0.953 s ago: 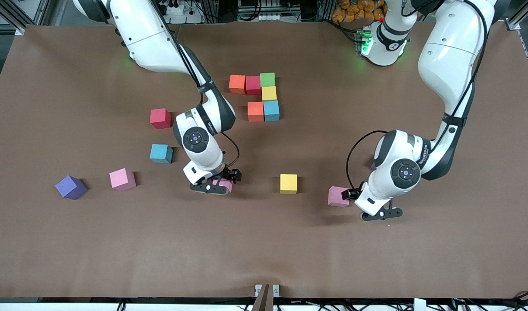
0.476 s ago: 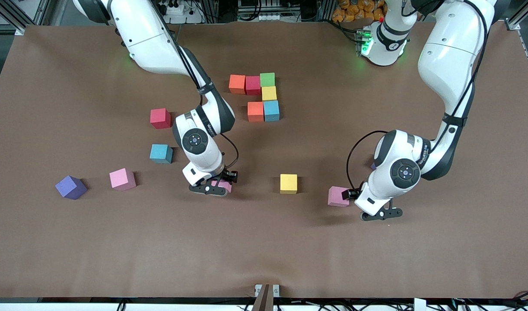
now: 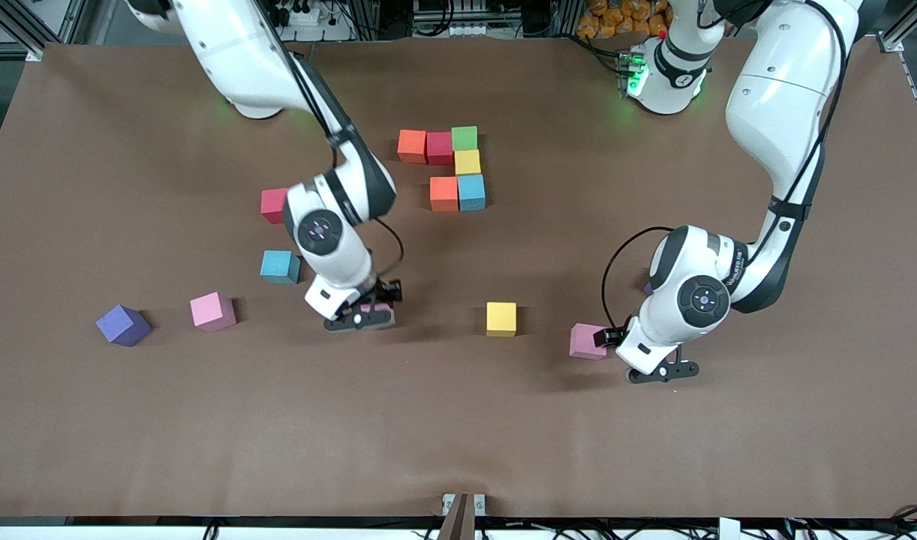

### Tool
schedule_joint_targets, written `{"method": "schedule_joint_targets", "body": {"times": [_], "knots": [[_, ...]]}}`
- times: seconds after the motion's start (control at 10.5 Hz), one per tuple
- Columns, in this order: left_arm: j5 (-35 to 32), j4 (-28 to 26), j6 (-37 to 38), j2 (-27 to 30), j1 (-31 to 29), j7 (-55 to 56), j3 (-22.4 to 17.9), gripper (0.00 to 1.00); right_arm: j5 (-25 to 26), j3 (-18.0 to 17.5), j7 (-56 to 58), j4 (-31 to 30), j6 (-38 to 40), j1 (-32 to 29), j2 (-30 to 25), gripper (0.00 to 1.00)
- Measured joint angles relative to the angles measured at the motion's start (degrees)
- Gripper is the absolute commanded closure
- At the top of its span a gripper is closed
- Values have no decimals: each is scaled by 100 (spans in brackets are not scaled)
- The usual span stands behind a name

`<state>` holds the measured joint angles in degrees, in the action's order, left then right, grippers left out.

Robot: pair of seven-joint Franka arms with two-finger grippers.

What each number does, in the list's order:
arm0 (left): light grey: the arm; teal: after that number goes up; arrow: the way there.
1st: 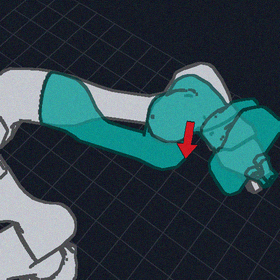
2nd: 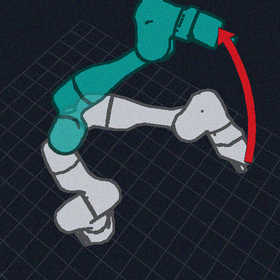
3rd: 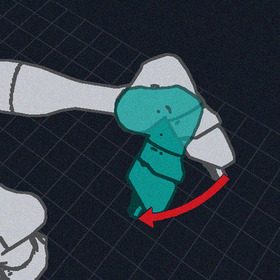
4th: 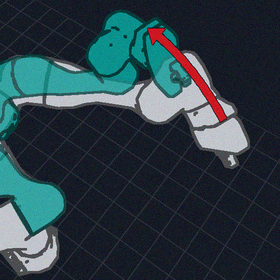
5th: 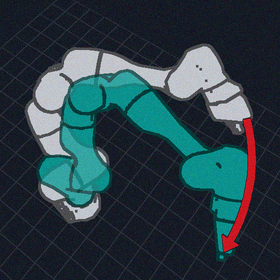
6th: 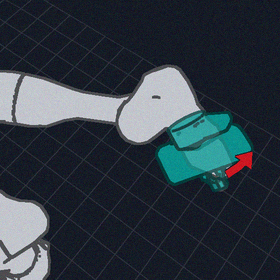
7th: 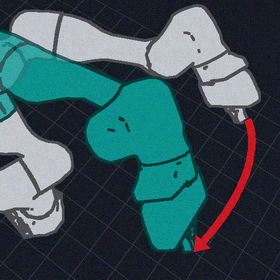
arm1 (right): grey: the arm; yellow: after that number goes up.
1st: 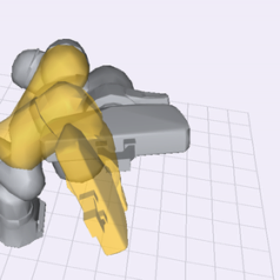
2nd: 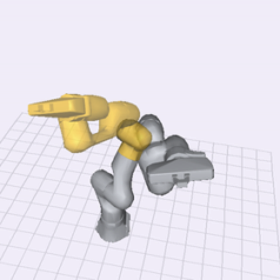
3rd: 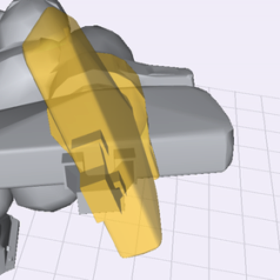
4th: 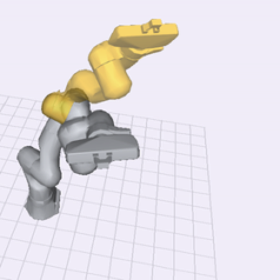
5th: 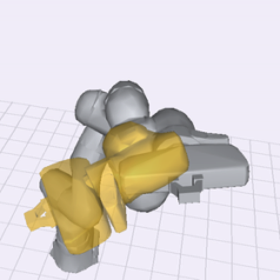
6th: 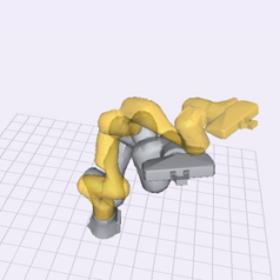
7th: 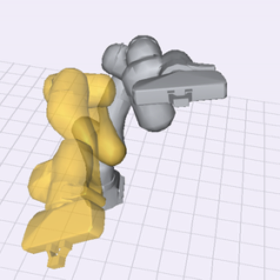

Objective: Form number 2 with 11 blocks
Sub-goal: 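Carry the pink cube below the orange cube with the right gripper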

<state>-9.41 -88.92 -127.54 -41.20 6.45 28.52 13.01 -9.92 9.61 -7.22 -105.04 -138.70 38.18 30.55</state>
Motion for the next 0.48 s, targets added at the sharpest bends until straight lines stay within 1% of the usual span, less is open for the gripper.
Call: {"method": "schedule_joint_targets", "body": {"times": [0.1,0.19,0.38,0.48], "knots": [[0,1,0,-3,0,0,0,0,3,-3,781,-507,-4,2,-454,66],[0,2,0,-6,0,0,0,0,12,-14,1657,-1017,-16,8,-897,63],[0,3,0,-10,0,0,-1,0,139,-30,3327,-1814,-38,39,-1578,63],[-1,4,0,-12,0,0,-1,0,285,-45,4010,-2137,-43,87,-1848,63]]}}
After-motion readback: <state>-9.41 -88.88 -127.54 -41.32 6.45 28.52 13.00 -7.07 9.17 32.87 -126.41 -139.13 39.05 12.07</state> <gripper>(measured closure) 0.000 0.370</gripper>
